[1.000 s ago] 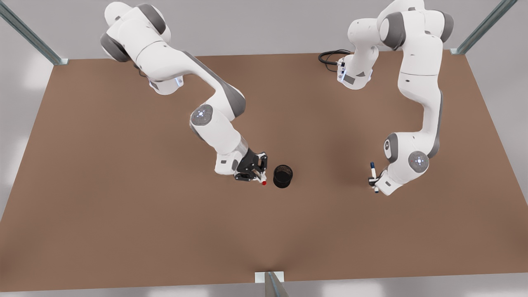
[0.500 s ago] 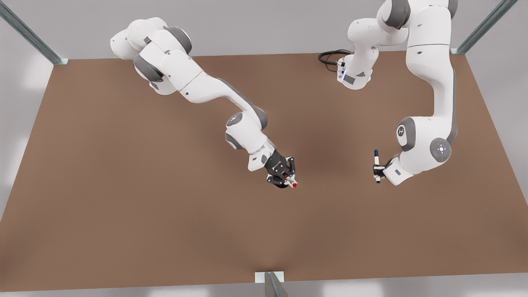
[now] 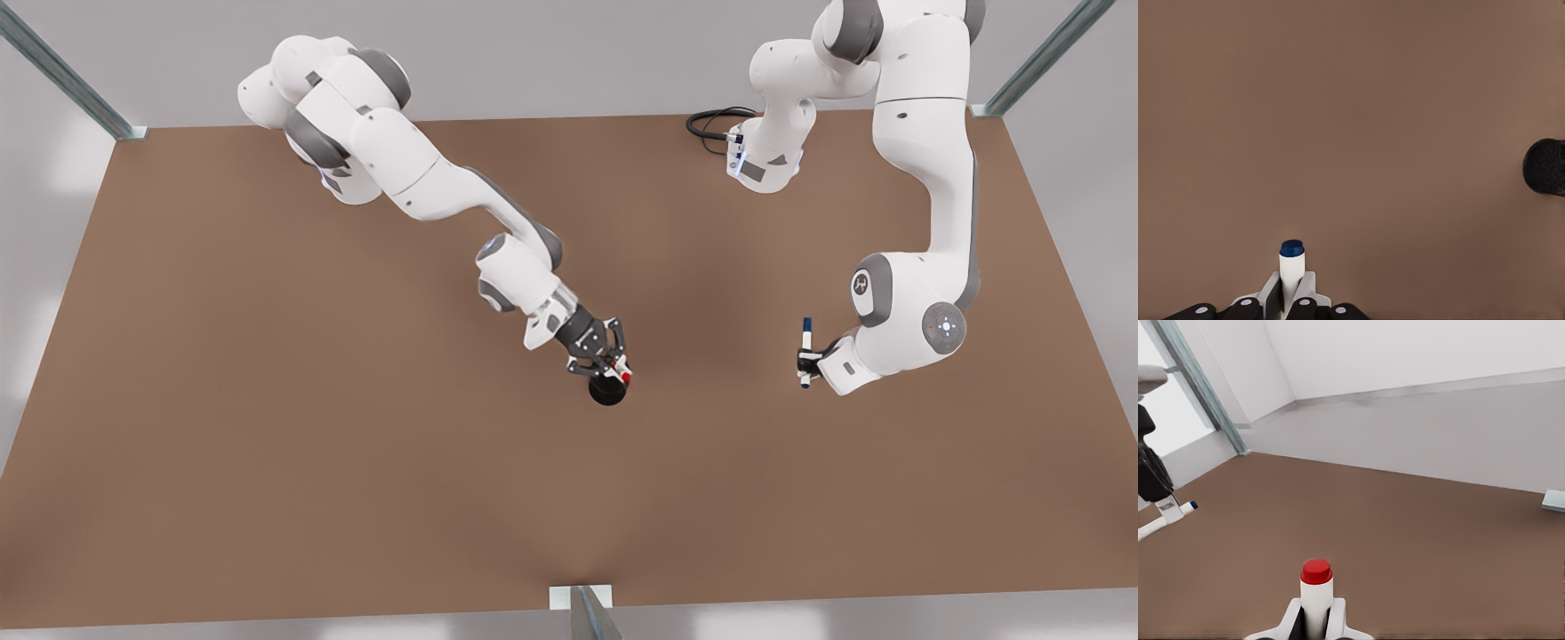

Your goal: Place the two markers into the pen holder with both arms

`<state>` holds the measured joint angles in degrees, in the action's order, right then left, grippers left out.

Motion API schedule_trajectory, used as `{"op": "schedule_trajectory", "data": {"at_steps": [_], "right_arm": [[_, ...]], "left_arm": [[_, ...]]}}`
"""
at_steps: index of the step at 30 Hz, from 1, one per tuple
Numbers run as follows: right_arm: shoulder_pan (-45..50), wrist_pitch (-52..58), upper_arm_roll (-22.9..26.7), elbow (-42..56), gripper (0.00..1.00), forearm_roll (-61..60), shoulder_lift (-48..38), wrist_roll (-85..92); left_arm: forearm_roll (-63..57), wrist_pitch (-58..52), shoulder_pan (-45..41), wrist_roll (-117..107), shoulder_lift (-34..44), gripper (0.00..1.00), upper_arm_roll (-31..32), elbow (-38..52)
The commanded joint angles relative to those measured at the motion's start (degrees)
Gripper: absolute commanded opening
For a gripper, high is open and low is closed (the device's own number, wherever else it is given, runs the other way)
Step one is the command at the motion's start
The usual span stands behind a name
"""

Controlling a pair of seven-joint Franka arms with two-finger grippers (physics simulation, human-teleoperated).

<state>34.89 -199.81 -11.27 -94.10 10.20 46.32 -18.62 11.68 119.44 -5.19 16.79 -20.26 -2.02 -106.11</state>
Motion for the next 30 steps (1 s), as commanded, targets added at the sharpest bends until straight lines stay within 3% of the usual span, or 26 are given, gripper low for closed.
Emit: {"op": "schedule_trajectory", "data": {"at_steps": [1,12,13,14,18,22,24,25,26,28,30], "right_arm": [[-0.25,-1.55,0.02,-0.73,0.21,-0.18,0.08,0.07],[-0.08,-1.55,1.34,-1.88,0.21,-0.27,2.19,5.52],[-0.26,-1.55,1.34,-1.97,0.54,-0.35,2.28,5.52],[-0.34,-1.55,1.34,-1.96,1.0,-0.35,2.28,5.52],[-1.4,0.47,1.52,-1.35,1.0,-0.35,0.61,5.7],[-13.78,56.41,-0.32,7.52,1.0,0.97,-19.5,6.23],[-22.92,86.49,-0.77,16.4,1.0,-2.11,-23.82,6.49],[-27.32,99.25,0.02,18.78,1.0,-2.73,-27.07,6.58],[-27.77,110.24,4.14,18.69,1.0,-2.82,-31.03,8.86],[-27.5,112.18,13.03,14.39,1.0,-8.26,-33.93,15.63],[-29.43,108.23,11.37,8.58,1.0,-8.18,-37.27,15.63]], "left_arm": [[0.8,-0.53,-0.08,5.18,0.04,0.21,0.0,0.02],[2.12,-0.53,-1.66,4.48,0.66,0.21,0.61,0.9],[2.56,-1.66,-2.02,4.92,0.48,0.21,1.14,2.74],[3.09,-3.43,-2.02,5.62,0.22,0.21,2.37,5.12],[7.92,-3.52,-2.02,19.94,0.04,0.21,4.04,8.81],[11.26,-2.73,-1.84,26.71,-2.24,0.21,12.65,16.71],[14.95,-0.62,-1.93,34.35,-5.32,0.21,16.52,22.7],[18.47,2.8,-2.02,38.66,-5.67,0.21,18.45,22.7],[21.28,6.67,-2.02,42.09,-6.55,0.21,20.91,22.7],[26.38,12.13,-2.02,48.16,-7.78,0.21,24.7,22.7],[31.21,14.76,-3.33,52.11,-8.04,0.21,25.14,22.17]]}}
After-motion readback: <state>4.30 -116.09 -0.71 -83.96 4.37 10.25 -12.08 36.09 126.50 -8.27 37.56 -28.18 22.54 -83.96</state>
